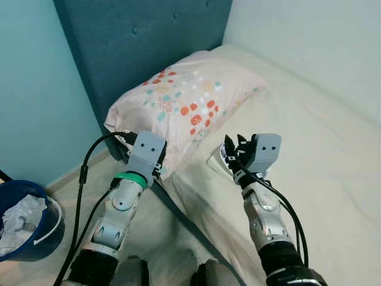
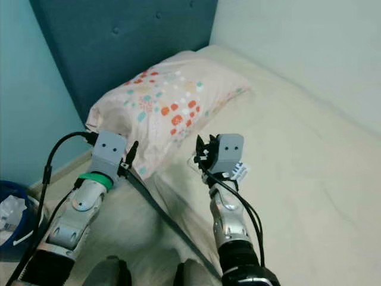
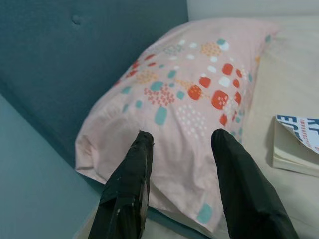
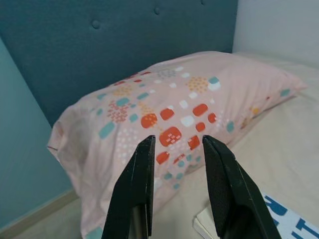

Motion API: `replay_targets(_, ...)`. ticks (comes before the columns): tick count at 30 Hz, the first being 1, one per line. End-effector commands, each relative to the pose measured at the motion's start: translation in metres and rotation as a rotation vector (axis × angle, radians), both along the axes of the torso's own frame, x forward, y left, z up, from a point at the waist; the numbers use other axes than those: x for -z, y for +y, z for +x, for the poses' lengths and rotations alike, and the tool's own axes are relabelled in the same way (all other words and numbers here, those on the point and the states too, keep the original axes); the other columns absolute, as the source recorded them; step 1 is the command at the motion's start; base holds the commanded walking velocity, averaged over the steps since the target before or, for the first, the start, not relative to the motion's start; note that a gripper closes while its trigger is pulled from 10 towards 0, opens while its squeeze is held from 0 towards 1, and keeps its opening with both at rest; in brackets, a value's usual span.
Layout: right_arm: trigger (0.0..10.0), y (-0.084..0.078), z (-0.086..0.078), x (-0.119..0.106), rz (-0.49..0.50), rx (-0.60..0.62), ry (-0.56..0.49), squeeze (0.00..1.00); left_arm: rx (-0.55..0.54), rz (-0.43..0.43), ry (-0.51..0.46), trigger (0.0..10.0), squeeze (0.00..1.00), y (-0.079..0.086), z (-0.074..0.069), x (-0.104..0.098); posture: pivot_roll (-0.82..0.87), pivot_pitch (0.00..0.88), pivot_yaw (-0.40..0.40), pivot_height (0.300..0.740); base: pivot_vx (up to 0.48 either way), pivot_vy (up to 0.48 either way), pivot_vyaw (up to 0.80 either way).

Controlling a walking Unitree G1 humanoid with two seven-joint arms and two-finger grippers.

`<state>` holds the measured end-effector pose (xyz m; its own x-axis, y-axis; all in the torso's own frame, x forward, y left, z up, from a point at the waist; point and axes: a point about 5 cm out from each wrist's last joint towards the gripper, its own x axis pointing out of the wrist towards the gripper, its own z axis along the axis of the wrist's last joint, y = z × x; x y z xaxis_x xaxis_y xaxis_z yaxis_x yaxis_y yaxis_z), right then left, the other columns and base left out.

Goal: Clean up the room

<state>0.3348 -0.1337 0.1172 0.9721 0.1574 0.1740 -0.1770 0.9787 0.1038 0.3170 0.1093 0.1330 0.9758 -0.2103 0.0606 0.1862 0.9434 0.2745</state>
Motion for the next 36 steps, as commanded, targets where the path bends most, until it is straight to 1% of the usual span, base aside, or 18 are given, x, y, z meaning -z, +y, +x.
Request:
replay_targets(1,10.0,-0.0021,-0.0032,0.0075,-0.009,0.006,0.032,0.0,0.005,0.009,0.016,10.0,0.0,0.0004,-0.0004,0.0055,0.05,0.0,-0.018,0.72,0.0,0.0,0.0)
replay_targets(7,10.0,-0.0002,-0.002,0.0069,-0.002,0.005,0.03,0.0,0.004,-0.006,0.022,10.0,0.0,0.0017,0.0004,0.007,0.05,0.0,-0.015,0.74,0.0,0.0,0.0)
replay_targets(30,10.0,0.0051,-0.0049,0.0079,0.012,0.005,0.018,0.0,-0.006,-0.015,0.026,10.0,0.0,0.0025,0.0017,0.0125,0.05,0.006,-0.008,0.74,0.0,0.0,0.0)
replay_targets(36,10.0,0.0069,-0.005,0.0091,0.013,0.0,0.023,0.0,-0.007,-0.015,0.023,10.0,0.0,0.0041,0.0009,0.0127,0.06,0.011,-0.006,0.74,-0.39,0.0,0.0)
